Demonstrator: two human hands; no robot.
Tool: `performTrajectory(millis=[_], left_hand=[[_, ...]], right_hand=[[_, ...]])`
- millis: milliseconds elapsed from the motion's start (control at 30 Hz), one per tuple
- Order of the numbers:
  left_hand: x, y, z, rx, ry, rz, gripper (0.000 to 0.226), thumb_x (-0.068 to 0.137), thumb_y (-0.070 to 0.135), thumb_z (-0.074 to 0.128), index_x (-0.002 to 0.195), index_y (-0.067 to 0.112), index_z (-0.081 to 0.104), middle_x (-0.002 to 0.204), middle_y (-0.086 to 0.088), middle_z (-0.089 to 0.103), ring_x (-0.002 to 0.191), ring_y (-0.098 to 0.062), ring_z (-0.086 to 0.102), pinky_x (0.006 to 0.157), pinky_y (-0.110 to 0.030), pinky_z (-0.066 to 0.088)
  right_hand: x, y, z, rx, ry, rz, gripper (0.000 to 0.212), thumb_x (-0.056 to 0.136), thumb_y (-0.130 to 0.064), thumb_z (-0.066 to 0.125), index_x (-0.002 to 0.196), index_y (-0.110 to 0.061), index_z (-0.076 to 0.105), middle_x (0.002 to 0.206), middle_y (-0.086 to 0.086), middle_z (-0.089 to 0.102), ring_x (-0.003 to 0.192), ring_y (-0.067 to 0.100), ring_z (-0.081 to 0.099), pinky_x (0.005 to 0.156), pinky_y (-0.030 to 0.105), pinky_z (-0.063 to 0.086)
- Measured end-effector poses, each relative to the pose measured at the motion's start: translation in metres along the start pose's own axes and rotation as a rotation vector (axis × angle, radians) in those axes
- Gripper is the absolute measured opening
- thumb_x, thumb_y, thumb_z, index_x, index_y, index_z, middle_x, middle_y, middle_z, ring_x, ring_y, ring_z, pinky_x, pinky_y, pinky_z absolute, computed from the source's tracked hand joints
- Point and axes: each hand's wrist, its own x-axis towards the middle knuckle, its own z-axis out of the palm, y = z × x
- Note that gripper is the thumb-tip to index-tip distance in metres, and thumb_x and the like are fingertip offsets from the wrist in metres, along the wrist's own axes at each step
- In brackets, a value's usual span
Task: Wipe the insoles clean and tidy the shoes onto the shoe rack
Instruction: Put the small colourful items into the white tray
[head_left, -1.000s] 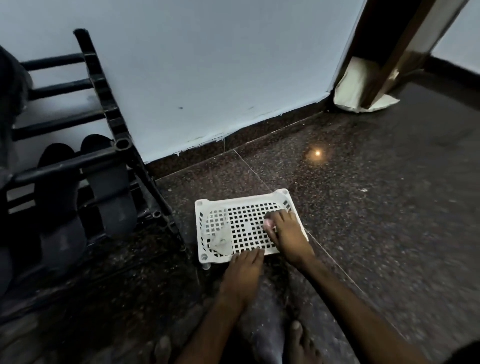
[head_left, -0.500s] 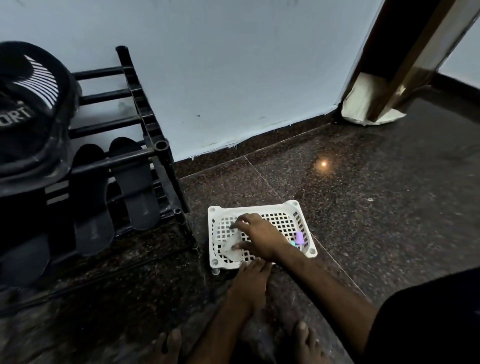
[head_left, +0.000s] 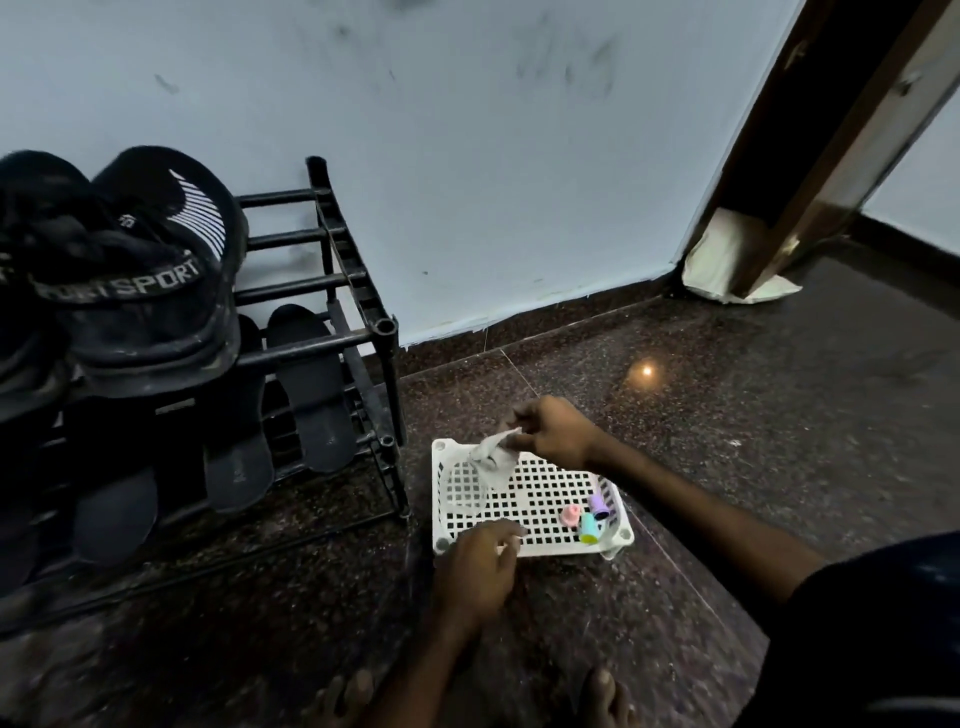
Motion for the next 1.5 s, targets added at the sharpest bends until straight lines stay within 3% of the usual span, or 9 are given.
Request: performTrajectory(millis=[133, 233, 467, 733, 867, 1100, 1233, 1367, 1500], left_hand=[[0.020, 0.036, -0.036, -0.555, 0.466, -0.280, 0.028, 0.085, 0.035, 0.074, 0.105, 0.018, 0.065, 0.093, 0.004, 0.069, 0.086, -0.016, 0.066, 0.080, -0.040, 0.054], [0.045, 0.075, -0.072, -0.856, 0.228, -0.342, 0.053, 0.087, 0.034, 0.071, 0.134, 0.020, 0.052, 0.119, 0.002, 0.058, 0.106, -0.018, 0.062, 0.091, -0.043, 0.055], [0.056, 0.110, -0.115, -1.132, 0.166, -0.208, 0.015, 0.092, 0.009, 0.065, 0.106, 0.006, 0.069, 0.090, -0.011, 0.075, 0.071, -0.019, 0.070, 0.057, -0.030, 0.058], [0.052, 0.084, -0.113, -0.817, 0.337, -0.318, 0.017, 0.098, 0.012, 0.057, 0.106, 0.007, 0.071, 0.089, -0.008, 0.071, 0.080, -0.022, 0.066, 0.071, -0.041, 0.058], [0.042, 0.075, -0.101, -0.777, 0.300, -0.364, 0.020, 0.098, 0.013, 0.057, 0.109, 0.003, 0.071, 0.092, -0.012, 0.072, 0.082, -0.028, 0.069, 0.068, -0.044, 0.061], [0.007, 0.055, -0.075, -0.850, 0.256, -0.562, 0.023, 0.100, 0.016, 0.054, 0.113, 0.001, 0.065, 0.103, -0.015, 0.065, 0.096, -0.031, 0.063, 0.053, -0.033, 0.056], [-0.006, 0.045, -0.066, -0.987, 0.247, -0.720, 0.018, 0.100, 0.020, 0.054, 0.115, 0.013, 0.063, 0.110, -0.014, 0.066, 0.103, -0.032, 0.064, 0.056, -0.034, 0.055], [-0.014, 0.045, -0.062, -0.924, 0.239, -0.674, 0.020, 0.101, 0.016, 0.053, 0.114, 0.007, 0.065, 0.100, -0.013, 0.067, 0.083, -0.025, 0.064, 0.051, -0.026, 0.050], [-0.016, 0.040, -0.061, -0.748, 0.190, -0.561, 0.023, 0.099, 0.011, 0.054, 0.109, -0.004, 0.069, 0.104, -0.018, 0.071, 0.071, -0.021, 0.062, 0.044, -0.018, 0.044]], right_hand=[[-0.003, -0.032, -0.027, 0.042, -0.048, -0.029, 0.008, 0.086, -0.011, 0.073, 0.088, -0.018, 0.070, 0.091, 0.004, 0.075, 0.084, 0.017, 0.070, 0.084, 0.034, 0.056], [-0.003, -0.064, -0.053, 0.006, -0.128, -0.069, 0.006, 0.088, -0.011, 0.070, 0.089, -0.017, 0.070, 0.089, 0.002, 0.074, 0.080, 0.011, 0.068, 0.081, 0.032, 0.057], [-0.009, -0.130, -0.110, -0.212, -0.180, 0.005, 0.005, 0.091, -0.005, 0.063, 0.092, -0.007, 0.067, 0.090, 0.011, 0.074, 0.073, 0.016, 0.071, 0.056, 0.015, 0.048], [-0.023, -0.114, -0.046, -0.331, -0.200, 0.077, 0.022, 0.088, -0.024, 0.070, 0.103, -0.011, 0.062, 0.100, 0.003, 0.068, 0.092, 0.019, 0.064, 0.085, 0.034, 0.053], [-0.030, -0.084, -0.005, -0.246, 0.049, 0.007, 0.017, 0.083, -0.028, 0.077, 0.087, -0.016, 0.066, 0.082, -0.002, 0.068, 0.076, 0.014, 0.062, 0.071, 0.029, 0.050], [-0.064, -0.028, 0.077, 0.455, 0.338, 0.203, 0.030, 0.092, -0.022, 0.059, 0.063, -0.015, 0.061, 0.058, -0.006, 0.058, 0.059, 0.011, 0.050, 0.062, 0.034, 0.041], [-0.078, -0.025, 0.099, 1.045, 0.320, 0.544, 0.015, 0.095, -0.020, 0.055, 0.095, -0.013, 0.068, 0.089, 0.004, 0.070, 0.079, 0.018, 0.063, 0.061, 0.028, 0.050], [-0.093, -0.015, 0.118, 1.044, 0.223, 0.493, 0.029, 0.090, -0.044, 0.065, 0.100, -0.018, 0.070, 0.096, 0.001, 0.075, 0.084, 0.018, 0.069, 0.068, 0.033, 0.052], [-0.097, -0.011, 0.126, 1.010, 0.368, 0.428, 0.024, 0.084, -0.023, 0.076, 0.097, -0.004, 0.072, 0.101, 0.014, 0.075, 0.096, 0.030, 0.070, 0.094, 0.046, 0.055]])
